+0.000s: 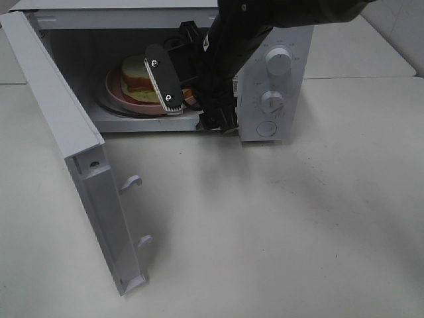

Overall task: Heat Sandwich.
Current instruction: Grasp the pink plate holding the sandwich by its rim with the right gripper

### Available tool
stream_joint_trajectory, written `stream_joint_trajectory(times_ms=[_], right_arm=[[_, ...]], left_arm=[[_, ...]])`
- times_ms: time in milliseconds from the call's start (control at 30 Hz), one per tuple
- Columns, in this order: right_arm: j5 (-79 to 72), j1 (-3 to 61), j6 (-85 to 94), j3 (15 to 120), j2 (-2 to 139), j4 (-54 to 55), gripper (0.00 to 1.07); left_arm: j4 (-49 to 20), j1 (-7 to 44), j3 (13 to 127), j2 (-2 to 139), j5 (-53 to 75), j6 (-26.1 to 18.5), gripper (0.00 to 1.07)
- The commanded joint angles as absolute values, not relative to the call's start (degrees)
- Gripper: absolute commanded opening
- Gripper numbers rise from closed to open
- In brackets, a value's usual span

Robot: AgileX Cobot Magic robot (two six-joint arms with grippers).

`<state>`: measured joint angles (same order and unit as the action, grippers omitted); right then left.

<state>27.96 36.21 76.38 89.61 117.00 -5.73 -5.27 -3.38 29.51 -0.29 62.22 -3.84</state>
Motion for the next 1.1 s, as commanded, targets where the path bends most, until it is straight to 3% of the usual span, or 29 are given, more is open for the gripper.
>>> stream_joint_trajectory(times_ms=[33,1100], right_arm=[[28.0,36.4,76.7,92.9,120.0,-5.4,0.85],[35.7,37.0,70.0,120.0,139.2,-3.4,0.81]], left_arm=[[-5.6,-3.0,29.6,-1.2,61.6,-3.7,0.98],[-5.6,-3.0,29.6,-1.2,61.6,-3.7,0.98]])
